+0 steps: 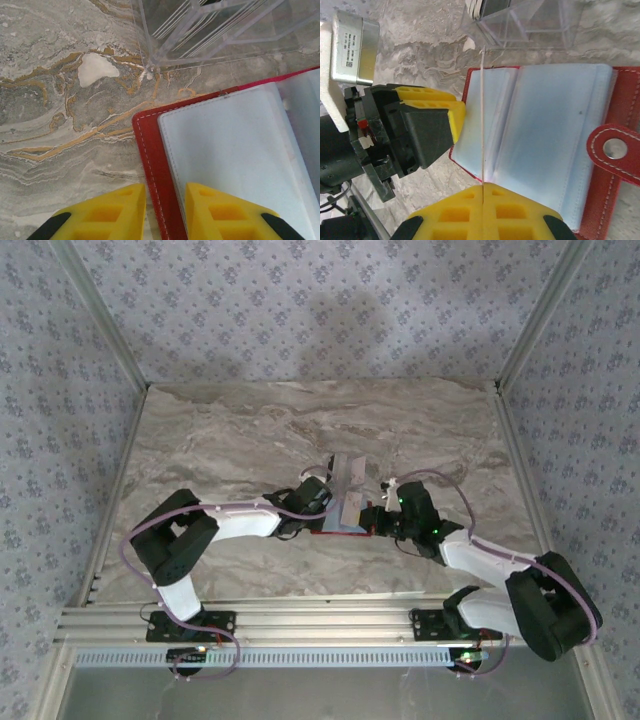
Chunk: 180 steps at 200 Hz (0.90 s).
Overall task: Put the credit cards into the card holder
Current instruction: Insert the credit card into the card slot.
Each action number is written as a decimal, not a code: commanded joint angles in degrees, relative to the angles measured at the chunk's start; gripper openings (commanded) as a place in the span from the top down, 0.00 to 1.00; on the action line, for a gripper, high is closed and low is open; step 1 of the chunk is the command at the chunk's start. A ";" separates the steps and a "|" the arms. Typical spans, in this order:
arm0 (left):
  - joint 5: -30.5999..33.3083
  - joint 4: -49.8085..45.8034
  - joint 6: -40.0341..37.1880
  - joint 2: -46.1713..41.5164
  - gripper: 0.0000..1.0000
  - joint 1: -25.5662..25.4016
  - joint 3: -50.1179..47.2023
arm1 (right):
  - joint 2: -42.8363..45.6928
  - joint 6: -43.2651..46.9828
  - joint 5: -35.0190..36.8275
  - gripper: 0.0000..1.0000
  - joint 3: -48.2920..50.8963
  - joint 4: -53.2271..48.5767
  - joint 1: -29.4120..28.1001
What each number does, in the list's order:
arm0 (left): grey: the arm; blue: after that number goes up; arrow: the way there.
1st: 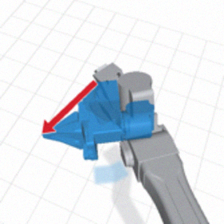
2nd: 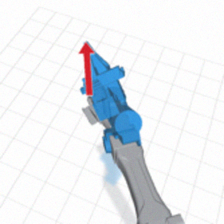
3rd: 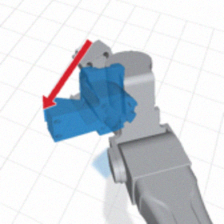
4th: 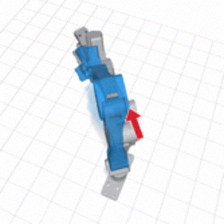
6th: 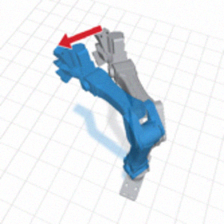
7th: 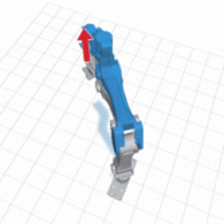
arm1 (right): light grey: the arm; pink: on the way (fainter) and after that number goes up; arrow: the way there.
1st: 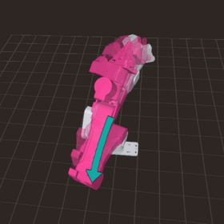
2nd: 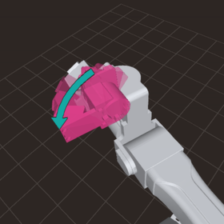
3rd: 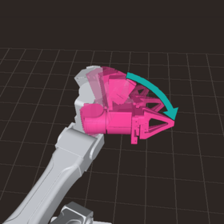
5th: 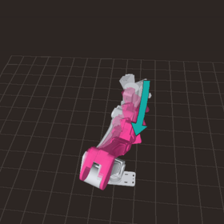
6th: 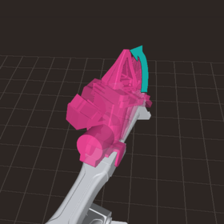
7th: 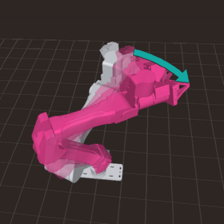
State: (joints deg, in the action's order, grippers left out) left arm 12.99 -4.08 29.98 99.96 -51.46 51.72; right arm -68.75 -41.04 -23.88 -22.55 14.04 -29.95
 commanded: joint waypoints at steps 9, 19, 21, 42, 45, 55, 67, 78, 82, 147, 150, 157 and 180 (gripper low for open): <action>0.78 -4.76 -0.71 0.85 0.73 -0.24 -2.71 | -2.61 -1.86 -2.97 1.00 -0.17 4.33 0.34; 0.74 -4.71 -0.69 0.72 0.73 -0.22 -2.81 | -3.40 -1.68 -2.52 1.00 -0.55 4.07 0.34; 0.74 -4.71 -0.66 0.68 0.73 -0.22 -2.80 | -3.47 -1.72 -2.41 1.00 -0.54 4.06 0.38; 0.65 -4.50 -0.62 0.52 0.74 -0.22 -2.96 | -4.45 -1.54 -1.87 1.00 -0.58 3.89 0.64; 0.64 -4.53 -0.62 0.51 0.74 -0.22 -2.99 | -4.47 -1.51 -1.81 1.00 -0.61 3.96 0.68; 0.63 -4.52 -0.62 0.50 0.74 -0.22 -3.03 | -4.72 -1.42 -1.74 1.00 -0.57 3.89 0.77; 0.59 -4.45 -0.62 0.50 0.74 -0.26 -3.06 | -4.87 -1.52 -1.74 1.00 -0.50 4.10 0.82; 0.49 -4.37 -0.57 0.47 0.74 -0.26 -3.13 | -5.18 -1.66 -1.94 1.00 -0.42 4.48 0.78; 0.50 -4.33 -0.62 0.46 0.74 -0.30 -3.12 | -5.31 -1.69 -1.89 1.00 -0.44 4.50 0.78; 0.25 -4.14 -0.53 0.58 0.74 -0.23 -3.04 | -9.05 -3.57 -2.26 1.00 0.18 7.87 0.60; 0.25 -4.18 -0.53 0.63 0.74 -0.22 -3.03 | -9.22 -3.61 -2.31 1.00 0.27 7.99 0.51; 0.27 -4.16 -0.49 0.67 0.74 -0.28 -3.06 | -9.41 -3.69 -2.27 1.00 0.36 8.10 0.60; -0.07 -3.99 -0.45 1.02 0.74 -0.27 -2.89 | -9.42 -4.21 -2.36 1.00 0.56 8.46 0.51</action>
State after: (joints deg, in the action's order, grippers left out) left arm 13.32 -2.72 30.00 99.74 -51.51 50.85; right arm -77.80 -44.14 -25.15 -22.46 20.71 -29.47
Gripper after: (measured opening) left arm 0.262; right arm 0.067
